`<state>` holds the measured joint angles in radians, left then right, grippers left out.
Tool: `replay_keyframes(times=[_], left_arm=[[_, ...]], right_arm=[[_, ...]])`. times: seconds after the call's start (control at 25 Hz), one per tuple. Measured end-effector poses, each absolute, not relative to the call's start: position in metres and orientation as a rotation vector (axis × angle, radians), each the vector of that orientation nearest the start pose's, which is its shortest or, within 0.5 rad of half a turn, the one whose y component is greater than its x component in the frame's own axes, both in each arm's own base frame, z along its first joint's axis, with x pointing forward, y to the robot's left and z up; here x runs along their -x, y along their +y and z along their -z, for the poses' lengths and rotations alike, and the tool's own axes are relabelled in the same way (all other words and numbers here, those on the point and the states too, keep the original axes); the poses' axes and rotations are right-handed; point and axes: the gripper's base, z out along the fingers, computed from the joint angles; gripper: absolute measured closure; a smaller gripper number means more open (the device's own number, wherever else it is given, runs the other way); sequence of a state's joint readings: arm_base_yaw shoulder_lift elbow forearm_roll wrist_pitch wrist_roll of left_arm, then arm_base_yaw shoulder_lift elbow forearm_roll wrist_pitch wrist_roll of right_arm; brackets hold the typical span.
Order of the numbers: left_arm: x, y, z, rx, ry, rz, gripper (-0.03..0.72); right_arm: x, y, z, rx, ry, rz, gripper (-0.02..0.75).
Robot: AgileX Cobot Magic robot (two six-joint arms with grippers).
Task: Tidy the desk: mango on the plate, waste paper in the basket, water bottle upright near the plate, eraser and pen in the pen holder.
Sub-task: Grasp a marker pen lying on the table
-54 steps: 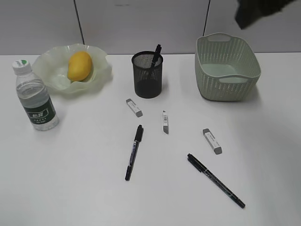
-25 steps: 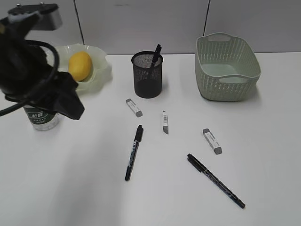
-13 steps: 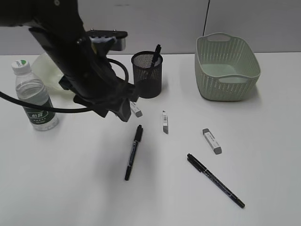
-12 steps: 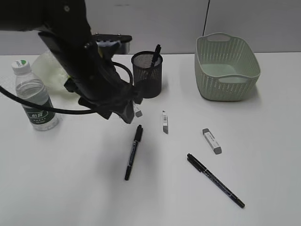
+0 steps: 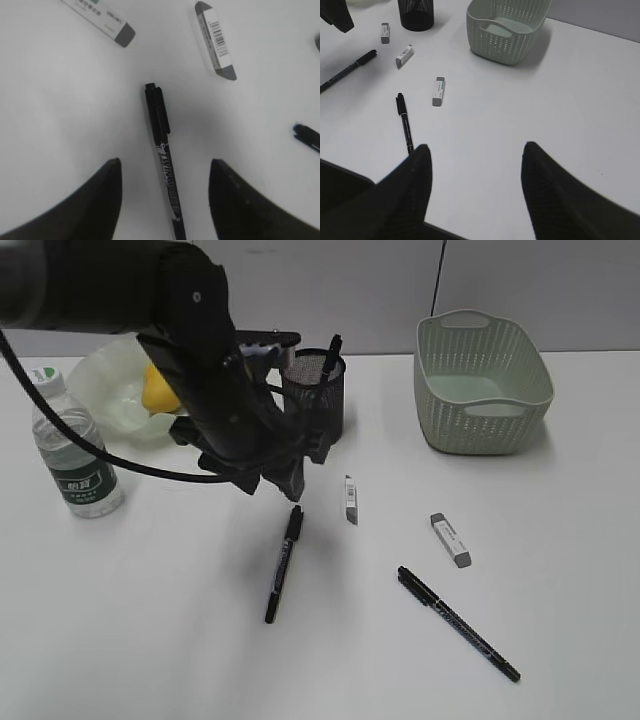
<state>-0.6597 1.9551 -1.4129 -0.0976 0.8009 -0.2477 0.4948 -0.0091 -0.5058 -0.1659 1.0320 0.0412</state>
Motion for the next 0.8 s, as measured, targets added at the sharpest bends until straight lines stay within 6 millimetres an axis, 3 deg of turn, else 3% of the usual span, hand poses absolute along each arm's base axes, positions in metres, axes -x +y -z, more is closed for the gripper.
replay_keyframes(times=[0.4, 0.8], left_arm=[[-0.343, -0.274, -0.164, -0.503, 2.875, 0.285, 0.263], [-0.353, -0.280, -0.131, -0.480, 3.003, 0.173, 0.265]], right_arm=[[0.003, -0.014, -0.282, 0.210, 1.978, -0.002, 0.280], [0.003, -0.014, -0.282, 0.179, 1.982, 0.018, 0.280]])
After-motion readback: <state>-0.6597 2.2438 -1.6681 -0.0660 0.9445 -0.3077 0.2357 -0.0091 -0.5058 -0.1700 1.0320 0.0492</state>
